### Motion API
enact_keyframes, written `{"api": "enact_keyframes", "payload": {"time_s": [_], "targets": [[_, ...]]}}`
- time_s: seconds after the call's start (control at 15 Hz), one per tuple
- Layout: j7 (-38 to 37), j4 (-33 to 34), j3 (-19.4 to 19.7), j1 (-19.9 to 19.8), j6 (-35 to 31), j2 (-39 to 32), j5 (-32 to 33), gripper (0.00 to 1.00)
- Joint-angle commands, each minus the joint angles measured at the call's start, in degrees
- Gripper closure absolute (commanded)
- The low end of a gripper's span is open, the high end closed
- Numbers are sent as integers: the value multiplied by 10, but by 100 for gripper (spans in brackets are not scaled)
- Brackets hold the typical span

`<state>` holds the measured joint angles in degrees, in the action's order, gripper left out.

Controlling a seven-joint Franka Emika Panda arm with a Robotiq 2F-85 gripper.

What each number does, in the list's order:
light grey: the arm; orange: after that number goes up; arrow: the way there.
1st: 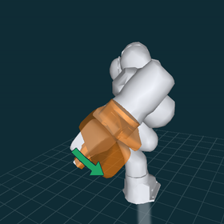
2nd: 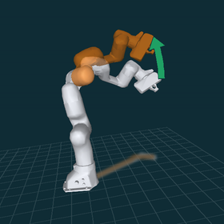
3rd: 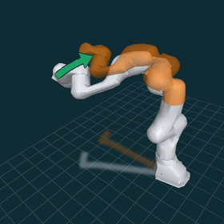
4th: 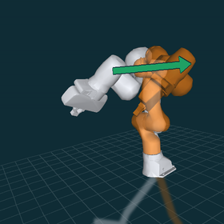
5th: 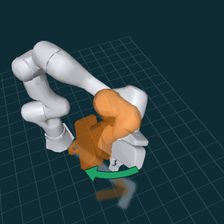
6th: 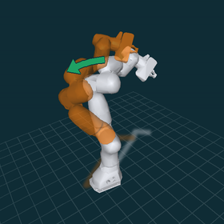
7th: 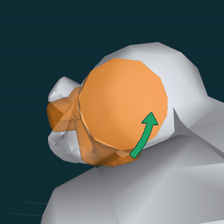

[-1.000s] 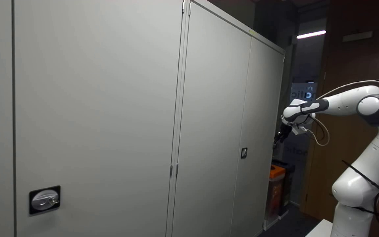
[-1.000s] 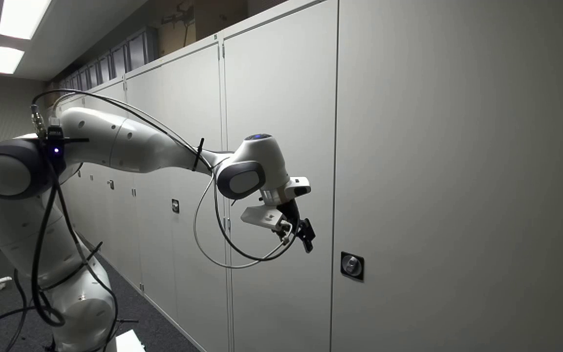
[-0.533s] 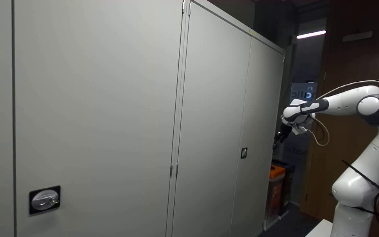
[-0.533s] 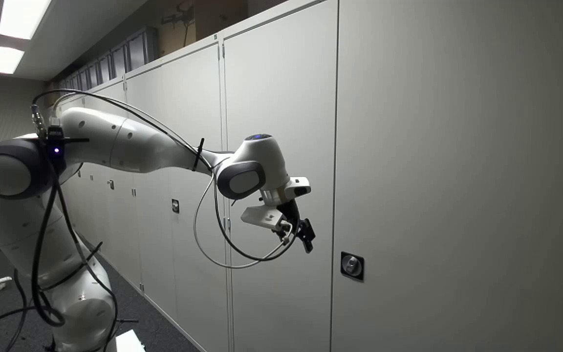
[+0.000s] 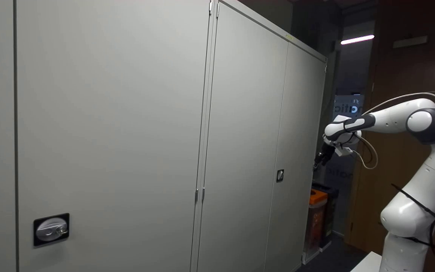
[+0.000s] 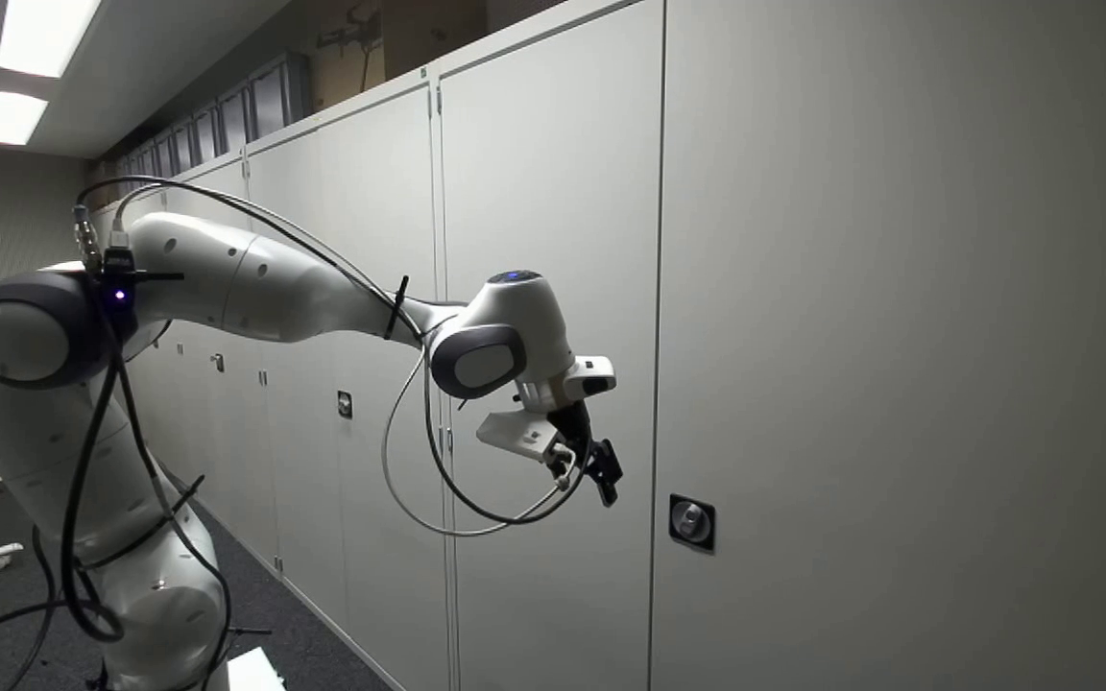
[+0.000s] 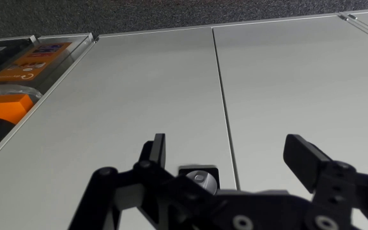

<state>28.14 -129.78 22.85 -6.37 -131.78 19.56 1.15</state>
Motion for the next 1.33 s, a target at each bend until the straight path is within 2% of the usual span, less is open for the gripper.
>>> {"api": "enact_keyframes", "payload": {"time_s": [0.0,0.27,0.6,0.8,1.27], "targets": [[3,1,-2,-13,-37,-12,-25,0],[6,-1,3,-17,-94,-28,-50,0],[22,4,11,-11,-130,-56,-92,0],[74,7,22,6,-157,-74,-166,0],[285,28,49,50,-249,-141,-412,0]]}}
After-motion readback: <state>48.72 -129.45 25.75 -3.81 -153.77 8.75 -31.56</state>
